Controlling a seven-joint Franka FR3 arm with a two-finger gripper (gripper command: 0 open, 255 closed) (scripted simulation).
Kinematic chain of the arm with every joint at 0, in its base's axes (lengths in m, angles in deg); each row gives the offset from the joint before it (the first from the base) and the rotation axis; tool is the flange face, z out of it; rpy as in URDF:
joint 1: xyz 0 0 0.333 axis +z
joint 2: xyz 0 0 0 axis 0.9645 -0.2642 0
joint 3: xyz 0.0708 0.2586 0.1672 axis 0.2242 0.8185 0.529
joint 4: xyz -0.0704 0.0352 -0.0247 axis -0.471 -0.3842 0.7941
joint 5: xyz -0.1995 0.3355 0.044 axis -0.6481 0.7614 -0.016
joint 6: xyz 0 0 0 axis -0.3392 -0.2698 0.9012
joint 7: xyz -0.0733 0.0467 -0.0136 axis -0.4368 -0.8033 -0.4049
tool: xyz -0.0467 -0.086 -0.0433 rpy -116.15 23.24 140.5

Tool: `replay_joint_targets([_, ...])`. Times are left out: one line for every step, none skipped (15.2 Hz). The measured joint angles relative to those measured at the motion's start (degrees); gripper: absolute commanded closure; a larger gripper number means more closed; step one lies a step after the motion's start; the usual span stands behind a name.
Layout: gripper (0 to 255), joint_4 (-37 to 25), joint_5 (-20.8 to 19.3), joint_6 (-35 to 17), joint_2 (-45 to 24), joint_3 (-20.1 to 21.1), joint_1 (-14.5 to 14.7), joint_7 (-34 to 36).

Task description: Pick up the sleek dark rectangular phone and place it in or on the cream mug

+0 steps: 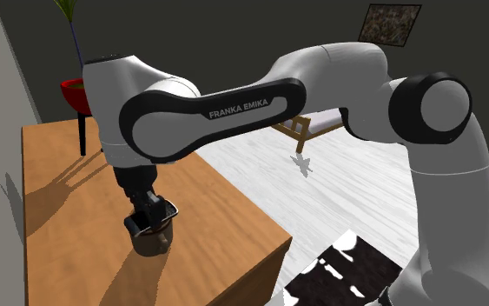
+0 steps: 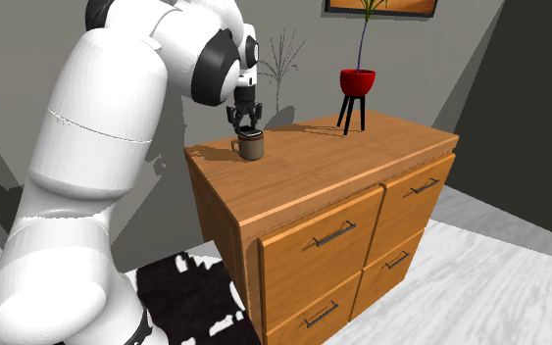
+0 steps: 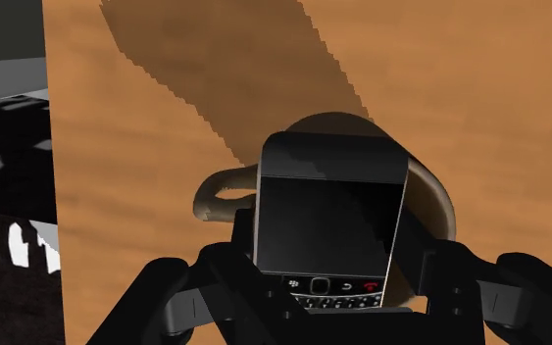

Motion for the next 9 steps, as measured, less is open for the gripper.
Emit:
replay_joint_targets([255, 0.02, -0.01, -0.03, 0.0, 0.0, 0.0, 0.01])
replay_joint_targets([255, 0.04, -0.01, -0.04, 0.0, 0.0, -0.01, 0.01])
replay_joint_targets([0, 0.04, -0.01, -0.05, 0.0, 0.0, -0.01, 0.01])
replay_joint_targets([0, 0.04, -0.01, -0.06, 0.0, 0.0, -0.01, 0.01])
replay_joint_targets([0, 0.05, -0.01, -0.06, 0.0, 0.0, -0.01, 0.01])
replay_joint_targets([0, 0.05, -0.01, -0.06, 0.0, 0.0, -0.01, 0.01])
replay_joint_targets([0, 0.05, -0.01, -0.06, 0.0, 0.0, -0.01, 0.01])
replay_joint_targets([0, 0.05, -0.01, -0.06, 0.0, 0.0, -0.01, 0.01])
replay_joint_targets([0, 0.05, -0.01, -0.06, 0.0, 0.0, -0.01, 0.01])
